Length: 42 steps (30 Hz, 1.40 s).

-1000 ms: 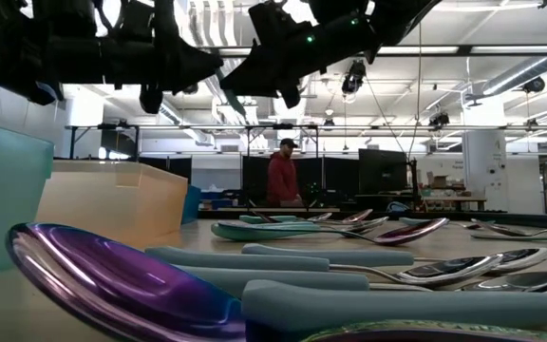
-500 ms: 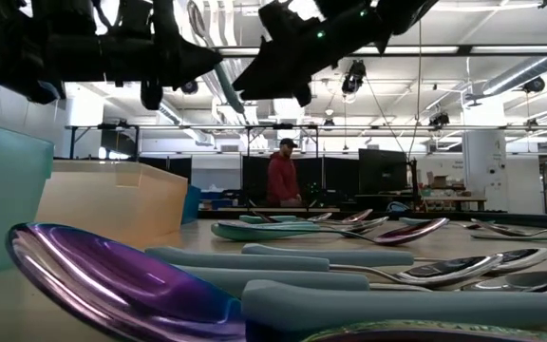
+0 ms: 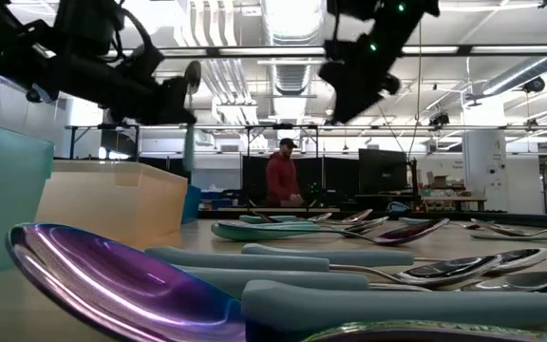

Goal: Sort silverware by color (type)
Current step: Put the green spoon into the blue bin, then put the blue spoon into the orange bin

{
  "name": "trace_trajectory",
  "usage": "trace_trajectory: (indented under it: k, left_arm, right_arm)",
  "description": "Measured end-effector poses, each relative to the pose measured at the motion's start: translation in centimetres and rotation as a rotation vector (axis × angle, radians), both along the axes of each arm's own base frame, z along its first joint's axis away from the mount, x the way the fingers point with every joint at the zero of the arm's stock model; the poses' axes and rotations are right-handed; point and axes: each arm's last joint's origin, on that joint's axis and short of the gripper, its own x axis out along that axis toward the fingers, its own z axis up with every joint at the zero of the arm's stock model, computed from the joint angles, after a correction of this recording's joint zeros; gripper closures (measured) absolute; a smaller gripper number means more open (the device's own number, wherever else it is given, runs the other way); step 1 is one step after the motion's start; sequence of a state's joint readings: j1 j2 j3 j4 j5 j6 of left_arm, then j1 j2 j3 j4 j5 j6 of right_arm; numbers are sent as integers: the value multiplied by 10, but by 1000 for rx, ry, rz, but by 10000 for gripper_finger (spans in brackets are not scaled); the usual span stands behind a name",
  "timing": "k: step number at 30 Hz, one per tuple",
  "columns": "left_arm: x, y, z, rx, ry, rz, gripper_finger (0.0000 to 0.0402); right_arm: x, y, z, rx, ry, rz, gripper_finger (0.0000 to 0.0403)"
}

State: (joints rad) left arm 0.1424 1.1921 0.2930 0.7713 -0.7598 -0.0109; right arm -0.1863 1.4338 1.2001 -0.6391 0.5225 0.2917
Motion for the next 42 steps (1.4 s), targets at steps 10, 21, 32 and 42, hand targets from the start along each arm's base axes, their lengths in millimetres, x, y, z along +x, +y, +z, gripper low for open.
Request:
trace_trajectory:
  k: [10, 21, 32, 42]
  left_arm:
    - [-28, 35, 6, -46, 458, 218, 390]
    - [-39, 42, 11, -231, 762, 294, 333]
    - [-42, 41, 7, -260, 745, 300, 258]
    - [-41, 40, 7, -286, 710, 279, 269]
  right_arm:
    - [-29, -25, -52, 101, 211, -202, 254]
    - [-61, -46, -103, 201, 356, -385, 255]
    - [-72, -50, -115, 324, 368, -432, 257]
    - [-74, -47, -143, 384, 450, -457, 257]
